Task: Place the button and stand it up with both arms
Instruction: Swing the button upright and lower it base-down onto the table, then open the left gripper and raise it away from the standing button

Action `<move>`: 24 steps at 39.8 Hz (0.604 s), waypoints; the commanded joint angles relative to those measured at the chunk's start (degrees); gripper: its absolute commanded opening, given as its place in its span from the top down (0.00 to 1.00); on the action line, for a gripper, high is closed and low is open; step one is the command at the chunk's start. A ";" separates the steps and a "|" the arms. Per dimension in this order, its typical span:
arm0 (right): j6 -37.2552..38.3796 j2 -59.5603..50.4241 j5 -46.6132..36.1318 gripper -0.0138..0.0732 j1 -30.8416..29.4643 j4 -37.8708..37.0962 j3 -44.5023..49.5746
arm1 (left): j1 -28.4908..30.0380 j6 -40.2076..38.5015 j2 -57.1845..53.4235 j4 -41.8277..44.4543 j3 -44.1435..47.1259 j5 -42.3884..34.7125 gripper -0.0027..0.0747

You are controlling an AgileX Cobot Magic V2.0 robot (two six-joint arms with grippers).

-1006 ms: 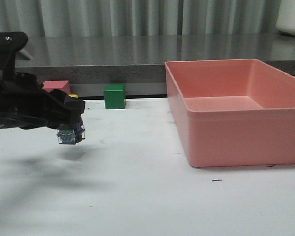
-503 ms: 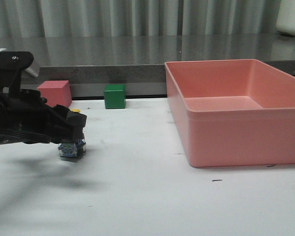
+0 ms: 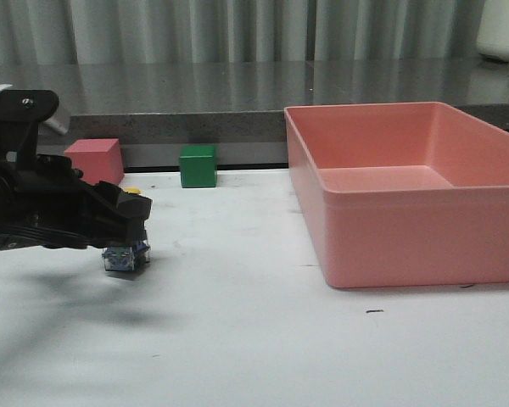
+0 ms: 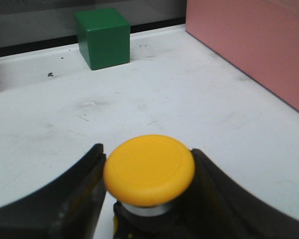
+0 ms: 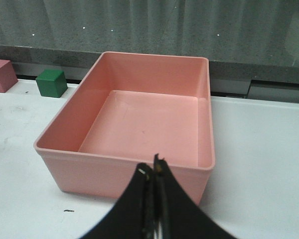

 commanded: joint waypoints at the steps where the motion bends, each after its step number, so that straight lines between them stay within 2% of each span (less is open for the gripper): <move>1: -0.54 0.37 -5.00 0.92 -0.35 -1.04 -1.54 | 0.16 -0.19 -2.27 0.28 -1.15 -4.87 0.59; 12: -0.54 0.37 -5.00 0.92 -0.35 -1.04 -1.54 | 0.16 -0.19 -2.27 1.88 -1.15 -4.87 0.39; 24: -0.54 0.37 -5.00 0.92 -0.35 -1.04 -1.54 | 0.16 -0.19 -2.38 2.00 -1.15 -4.98 0.36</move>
